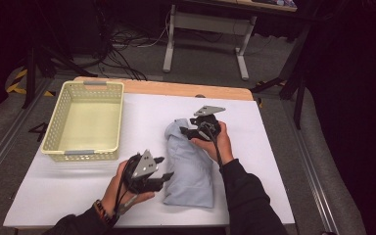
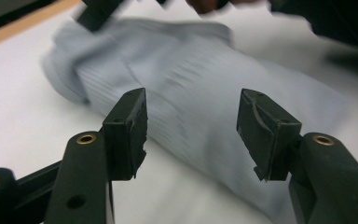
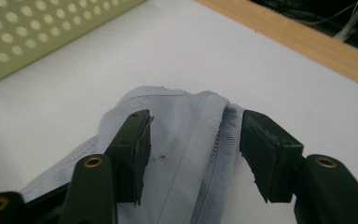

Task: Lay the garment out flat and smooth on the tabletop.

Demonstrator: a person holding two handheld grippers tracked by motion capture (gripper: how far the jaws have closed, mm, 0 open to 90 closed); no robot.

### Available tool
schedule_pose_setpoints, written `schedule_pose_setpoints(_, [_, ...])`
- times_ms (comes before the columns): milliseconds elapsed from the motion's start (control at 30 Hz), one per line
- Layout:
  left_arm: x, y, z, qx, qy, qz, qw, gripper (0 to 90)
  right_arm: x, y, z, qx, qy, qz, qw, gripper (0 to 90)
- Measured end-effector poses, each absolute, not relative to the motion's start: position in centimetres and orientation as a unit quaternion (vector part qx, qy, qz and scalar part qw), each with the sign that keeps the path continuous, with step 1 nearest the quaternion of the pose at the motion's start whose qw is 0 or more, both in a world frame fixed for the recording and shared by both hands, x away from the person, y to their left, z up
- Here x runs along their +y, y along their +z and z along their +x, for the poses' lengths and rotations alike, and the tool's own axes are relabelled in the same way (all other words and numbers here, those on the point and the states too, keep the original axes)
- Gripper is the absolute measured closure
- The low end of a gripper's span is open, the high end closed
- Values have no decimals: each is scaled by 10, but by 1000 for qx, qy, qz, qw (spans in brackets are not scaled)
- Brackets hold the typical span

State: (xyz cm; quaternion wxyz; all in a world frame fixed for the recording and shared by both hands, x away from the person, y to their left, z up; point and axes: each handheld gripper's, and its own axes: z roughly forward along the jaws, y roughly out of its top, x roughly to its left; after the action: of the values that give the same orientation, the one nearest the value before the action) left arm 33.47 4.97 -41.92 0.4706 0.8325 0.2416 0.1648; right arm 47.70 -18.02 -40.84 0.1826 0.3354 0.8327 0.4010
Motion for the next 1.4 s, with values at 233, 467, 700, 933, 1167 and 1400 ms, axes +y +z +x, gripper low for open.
schedule_pose_setpoints(233, [32, -439, 391, 309, 131, 825, 455, 444, -171, -430, 489, 858, 360, 337, 145, 710])
schedule_pose_setpoints(467, [26, -458, 403, 323, 98, 835, 436, 622, -177, -440, 481, 868, 359, 316, 135, 899])
schedule_pose_setpoints(700, [25, -460, 402, 310, 95, 845, 424, 831, -191, -435, 474, 845, 391, 327, 163, 898])
schedule_pose_setpoints(933, [24, -460, 402, 301, 100, 851, 418, 847, -185, -429, 486, 827, 400, 348, 189, 467])
schedule_pose_setpoints(1167, [23, -461, 400, 299, 107, 851, 418, 848, -167, -440, 507, 839, 373, 353, 179, 537])
schedule_pose_setpoints(1400, [26, -462, 400, 299, 108, 846, 428, 845, -163, -441, 506, 856, 352, 332, 185, 878])
